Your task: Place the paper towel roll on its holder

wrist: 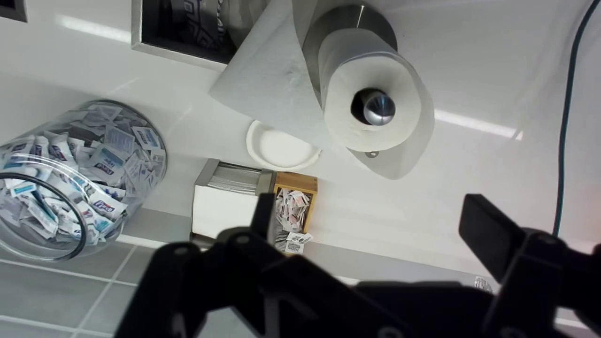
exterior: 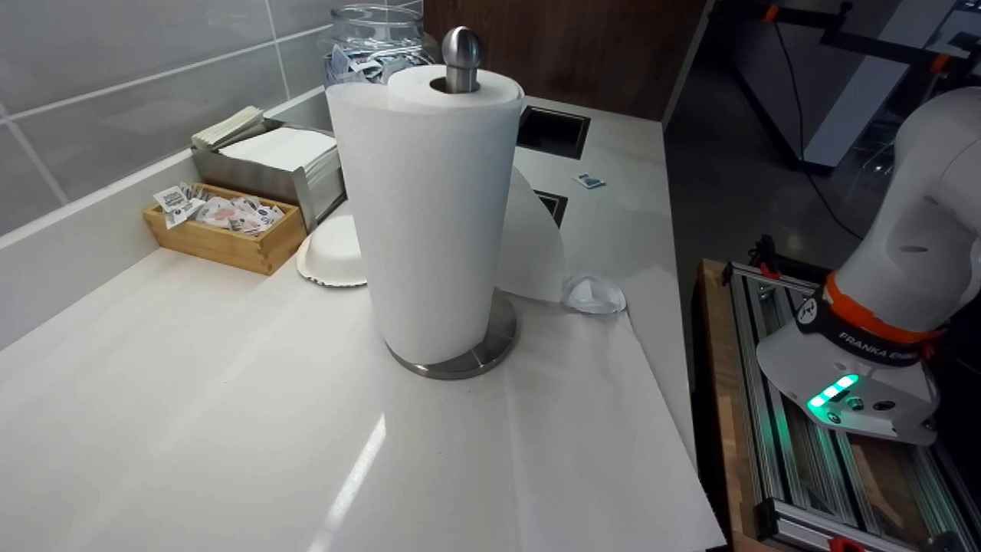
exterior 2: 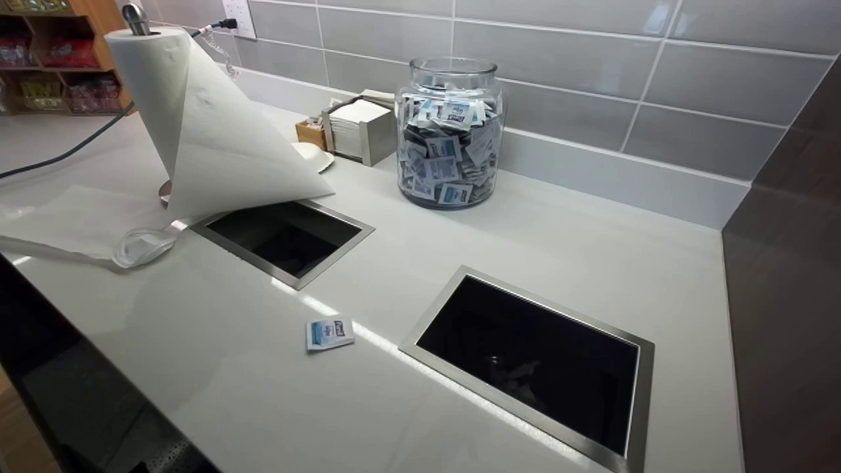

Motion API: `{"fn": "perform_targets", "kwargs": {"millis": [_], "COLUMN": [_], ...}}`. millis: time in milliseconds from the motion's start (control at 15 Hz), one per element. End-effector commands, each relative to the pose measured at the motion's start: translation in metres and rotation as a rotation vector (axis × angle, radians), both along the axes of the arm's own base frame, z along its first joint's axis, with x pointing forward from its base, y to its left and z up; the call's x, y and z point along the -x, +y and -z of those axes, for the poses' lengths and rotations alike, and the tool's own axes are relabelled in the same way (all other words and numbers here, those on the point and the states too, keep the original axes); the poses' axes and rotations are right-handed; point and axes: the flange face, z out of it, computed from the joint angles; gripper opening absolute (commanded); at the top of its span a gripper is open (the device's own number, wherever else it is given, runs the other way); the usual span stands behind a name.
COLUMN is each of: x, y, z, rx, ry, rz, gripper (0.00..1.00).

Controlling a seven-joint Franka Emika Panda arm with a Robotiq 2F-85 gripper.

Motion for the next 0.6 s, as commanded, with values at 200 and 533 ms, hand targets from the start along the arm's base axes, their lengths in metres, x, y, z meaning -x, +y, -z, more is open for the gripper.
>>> {"fn": "perform_targets", "kwargs": {"millis": [200,533], "x": [0.021,0.034], "y": [-0.004,-0.008], "z": [0.003,0.01], "rx": [-0.004,0.001], "ry": [-0.037,-0.041], "rz": [0.017,0.021], "gripper": [1.0,1.0]}}
